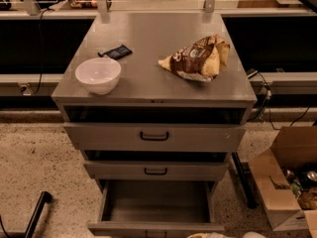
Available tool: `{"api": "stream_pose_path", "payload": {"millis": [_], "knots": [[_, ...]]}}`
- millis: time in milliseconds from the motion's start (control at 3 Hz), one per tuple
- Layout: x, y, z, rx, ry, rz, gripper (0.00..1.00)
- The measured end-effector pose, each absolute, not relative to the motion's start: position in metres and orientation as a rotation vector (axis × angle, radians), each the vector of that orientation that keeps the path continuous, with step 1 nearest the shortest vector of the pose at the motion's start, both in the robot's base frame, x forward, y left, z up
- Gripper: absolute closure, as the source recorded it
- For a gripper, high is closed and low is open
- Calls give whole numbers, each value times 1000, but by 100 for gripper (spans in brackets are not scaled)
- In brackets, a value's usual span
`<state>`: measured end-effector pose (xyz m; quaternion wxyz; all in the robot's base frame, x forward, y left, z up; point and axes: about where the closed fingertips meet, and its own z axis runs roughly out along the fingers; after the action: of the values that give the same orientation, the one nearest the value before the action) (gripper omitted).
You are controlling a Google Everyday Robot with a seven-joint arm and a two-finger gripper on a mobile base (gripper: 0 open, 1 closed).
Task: Close bottom drawer
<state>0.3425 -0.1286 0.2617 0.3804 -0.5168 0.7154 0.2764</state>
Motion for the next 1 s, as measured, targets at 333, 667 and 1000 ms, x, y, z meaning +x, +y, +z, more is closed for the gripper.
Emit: {"api": "stream_pose_path", "payload": {"millis": [333, 667, 1000], "knots": [[349, -145, 225, -1289, 1900, 638, 100], [347, -163, 196, -1286, 1909, 556, 100], [348, -171, 176, -1287, 1902, 500, 100]]}}
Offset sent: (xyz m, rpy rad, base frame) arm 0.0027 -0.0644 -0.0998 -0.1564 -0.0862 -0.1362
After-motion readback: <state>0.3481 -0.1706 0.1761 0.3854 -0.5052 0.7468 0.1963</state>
